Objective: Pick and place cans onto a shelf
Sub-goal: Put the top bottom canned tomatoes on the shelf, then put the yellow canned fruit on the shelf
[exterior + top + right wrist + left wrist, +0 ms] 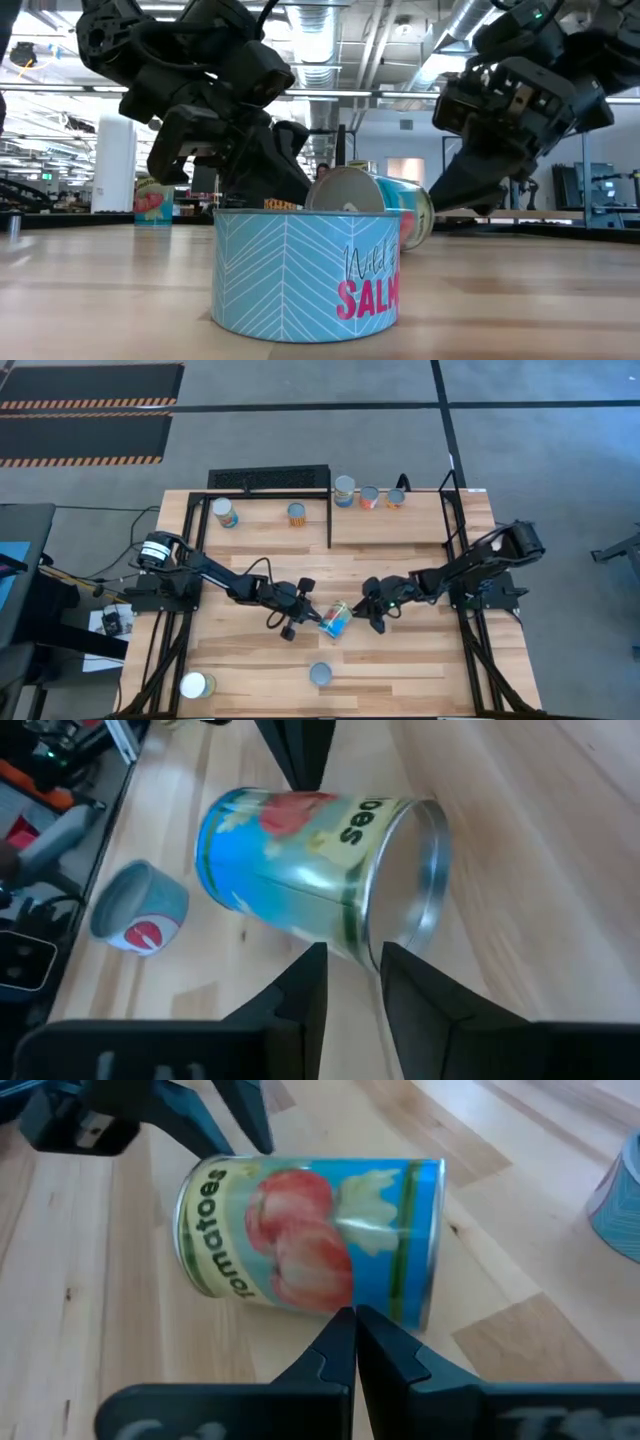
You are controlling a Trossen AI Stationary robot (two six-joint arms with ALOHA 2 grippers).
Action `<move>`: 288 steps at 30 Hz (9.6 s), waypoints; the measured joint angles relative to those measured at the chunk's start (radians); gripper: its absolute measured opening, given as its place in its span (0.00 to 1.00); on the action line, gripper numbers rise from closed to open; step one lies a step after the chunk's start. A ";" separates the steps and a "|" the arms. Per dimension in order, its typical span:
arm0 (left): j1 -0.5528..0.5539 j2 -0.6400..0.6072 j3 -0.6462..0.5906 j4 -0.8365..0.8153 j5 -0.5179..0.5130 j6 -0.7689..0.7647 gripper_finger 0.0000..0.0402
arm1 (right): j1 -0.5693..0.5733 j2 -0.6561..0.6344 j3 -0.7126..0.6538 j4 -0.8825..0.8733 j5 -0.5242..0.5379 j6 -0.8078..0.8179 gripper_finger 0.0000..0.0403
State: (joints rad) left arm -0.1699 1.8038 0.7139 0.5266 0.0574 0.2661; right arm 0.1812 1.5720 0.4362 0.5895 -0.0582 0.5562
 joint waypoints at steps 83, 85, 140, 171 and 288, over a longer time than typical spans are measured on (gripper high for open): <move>0.070 -0.191 -0.124 0.024 -0.148 -0.077 0.00 | 0.230 -0.083 0.686 -1.323 0.324 -0.168 0.35; 0.070 -0.191 -0.124 0.023 -0.148 -0.077 0.00 | 0.246 -0.054 0.689 -1.349 0.354 -0.200 0.40; 0.105 -0.190 -0.129 0.000 -0.143 -0.090 0.00 | -0.960 -0.367 0.547 -1.487 0.374 -0.871 0.01; 0.106 -0.190 -0.130 0.018 -0.143 -0.105 0.00 | -1.167 -0.242 0.583 -1.295 0.316 -0.923 0.02; 0.727 -0.065 0.154 -0.423 -0.217 0.265 0.35 | -0.042 -0.897 -0.276 -0.113 0.507 -0.694 0.02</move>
State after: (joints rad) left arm 0.5566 1.7386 0.8677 0.1038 -0.1595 0.5309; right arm 0.1394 0.6750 0.1600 0.4763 0.4488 -0.1379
